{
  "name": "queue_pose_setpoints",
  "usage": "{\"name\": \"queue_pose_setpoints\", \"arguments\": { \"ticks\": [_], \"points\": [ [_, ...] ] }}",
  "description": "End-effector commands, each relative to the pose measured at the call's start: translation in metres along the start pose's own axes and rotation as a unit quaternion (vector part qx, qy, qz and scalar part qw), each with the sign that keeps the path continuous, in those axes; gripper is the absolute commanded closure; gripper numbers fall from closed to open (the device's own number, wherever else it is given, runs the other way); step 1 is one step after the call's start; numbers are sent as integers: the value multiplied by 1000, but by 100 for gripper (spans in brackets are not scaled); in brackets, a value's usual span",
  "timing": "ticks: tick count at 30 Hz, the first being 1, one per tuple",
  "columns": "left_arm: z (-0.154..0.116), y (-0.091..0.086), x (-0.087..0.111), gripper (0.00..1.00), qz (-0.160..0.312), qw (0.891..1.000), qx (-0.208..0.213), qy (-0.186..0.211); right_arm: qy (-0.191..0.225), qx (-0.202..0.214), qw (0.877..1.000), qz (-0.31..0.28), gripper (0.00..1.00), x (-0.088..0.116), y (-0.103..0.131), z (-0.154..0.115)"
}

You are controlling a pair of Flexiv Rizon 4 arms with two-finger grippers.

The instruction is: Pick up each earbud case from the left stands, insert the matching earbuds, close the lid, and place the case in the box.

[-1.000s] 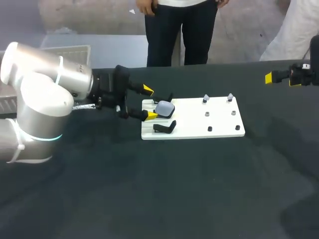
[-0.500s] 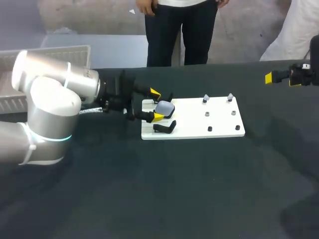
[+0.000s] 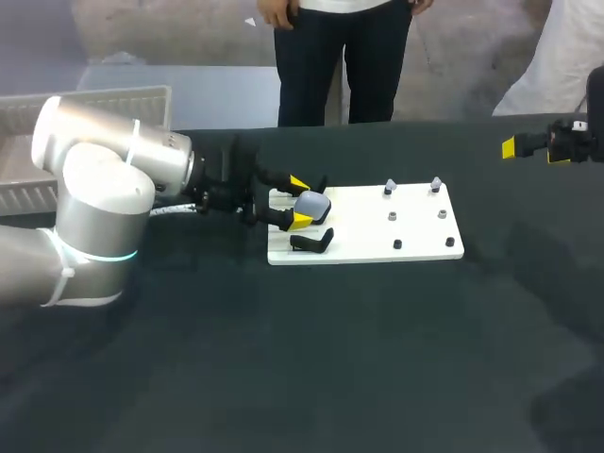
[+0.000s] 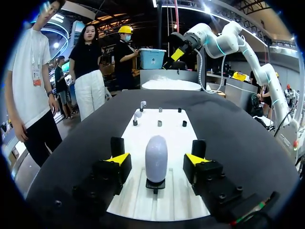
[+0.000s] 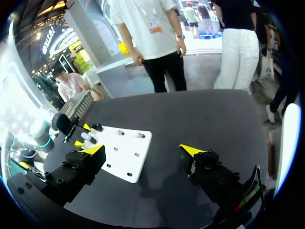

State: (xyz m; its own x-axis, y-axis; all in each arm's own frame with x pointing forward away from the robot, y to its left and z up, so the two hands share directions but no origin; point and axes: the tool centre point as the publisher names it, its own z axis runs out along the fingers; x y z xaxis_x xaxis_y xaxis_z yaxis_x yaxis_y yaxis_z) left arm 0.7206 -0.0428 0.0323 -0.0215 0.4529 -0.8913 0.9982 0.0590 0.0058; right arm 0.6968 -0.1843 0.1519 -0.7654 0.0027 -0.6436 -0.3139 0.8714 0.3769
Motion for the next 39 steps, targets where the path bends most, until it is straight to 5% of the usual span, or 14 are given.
{"name": "queue_pose_setpoints", "arguments": {
  "ticks": [1,31,39],
  "points": [
    [4,2,3,36,1,1000,5,-2,0,-2,1000,-1,0,0,-1,1],
    [12,2,8,55,-11,1000,20,-13,0,-2,1000,-1,0,0,-1,1],
    [13,1,9,67,-12,999,25,-15,0,-2,1000,-1,0,0,-1,1]
  ]
}}
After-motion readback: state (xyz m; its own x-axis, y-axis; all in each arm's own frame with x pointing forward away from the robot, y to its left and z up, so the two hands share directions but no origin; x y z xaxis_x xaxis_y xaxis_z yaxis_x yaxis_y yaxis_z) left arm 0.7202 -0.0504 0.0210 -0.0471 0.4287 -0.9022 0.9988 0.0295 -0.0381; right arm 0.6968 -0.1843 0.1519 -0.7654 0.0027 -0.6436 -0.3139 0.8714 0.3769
